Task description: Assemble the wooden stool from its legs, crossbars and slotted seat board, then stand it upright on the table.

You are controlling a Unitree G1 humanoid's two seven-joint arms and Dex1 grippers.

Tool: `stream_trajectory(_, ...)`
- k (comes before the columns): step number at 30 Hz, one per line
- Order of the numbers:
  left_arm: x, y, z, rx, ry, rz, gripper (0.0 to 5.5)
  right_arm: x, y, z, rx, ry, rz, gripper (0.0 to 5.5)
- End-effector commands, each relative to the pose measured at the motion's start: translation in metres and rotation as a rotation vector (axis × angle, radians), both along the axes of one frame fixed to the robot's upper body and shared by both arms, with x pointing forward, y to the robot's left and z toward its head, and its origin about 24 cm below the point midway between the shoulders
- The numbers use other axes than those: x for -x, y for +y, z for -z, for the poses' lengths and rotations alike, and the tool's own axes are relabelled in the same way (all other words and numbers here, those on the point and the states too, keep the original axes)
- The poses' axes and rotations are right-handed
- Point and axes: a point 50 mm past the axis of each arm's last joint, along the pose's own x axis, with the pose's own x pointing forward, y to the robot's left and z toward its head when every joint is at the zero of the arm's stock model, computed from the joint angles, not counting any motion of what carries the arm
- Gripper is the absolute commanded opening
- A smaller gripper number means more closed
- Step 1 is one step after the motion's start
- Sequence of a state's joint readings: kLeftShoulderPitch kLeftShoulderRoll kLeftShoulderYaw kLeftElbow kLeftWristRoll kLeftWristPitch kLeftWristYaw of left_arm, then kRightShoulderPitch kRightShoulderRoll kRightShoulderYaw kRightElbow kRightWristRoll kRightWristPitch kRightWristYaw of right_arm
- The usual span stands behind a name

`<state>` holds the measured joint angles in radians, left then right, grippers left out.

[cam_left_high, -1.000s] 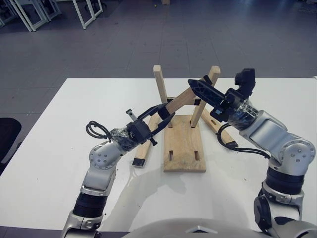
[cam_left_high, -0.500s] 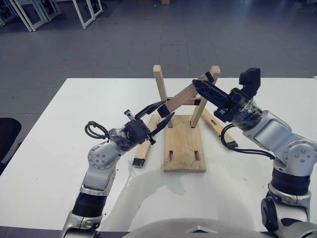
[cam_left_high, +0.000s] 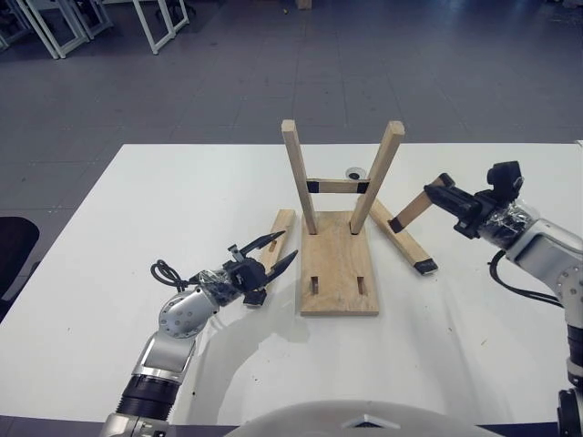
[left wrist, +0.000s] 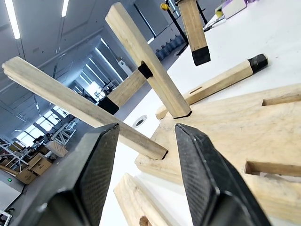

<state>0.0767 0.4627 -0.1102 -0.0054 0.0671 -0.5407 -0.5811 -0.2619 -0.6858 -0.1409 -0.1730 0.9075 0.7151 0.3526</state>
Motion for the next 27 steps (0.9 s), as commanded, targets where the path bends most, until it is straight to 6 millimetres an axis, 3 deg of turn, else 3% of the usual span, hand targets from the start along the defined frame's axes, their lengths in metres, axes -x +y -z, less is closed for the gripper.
stream_trajectory(1, -0.005, -0.002, -0.001, -0.031, -0.005, 0.003, 2.17, -0.02, 0.006, 0.005, 0.069, -0.049, 0.04, 0.39)
stream_trajectory(10, -0.009, -0.003, -0.002, -0.034, -0.007, 0.0, 2.17, -0.035, 0.006, 0.036, 0.134, -0.013, 0.05, 0.39)
stream_trajectory(18, -0.007, -0.004, -0.001, -0.032, -0.004, -0.009, 2.17, -0.037, 0.016, 0.028, 0.118, -0.071, 0.024, 0.39)
stream_trajectory(27, -0.006, -0.003, 0.0, -0.03, 0.001, -0.01, 2.17, -0.028, 0.02, 0.05, 0.162, 0.002, -0.012, 0.39)
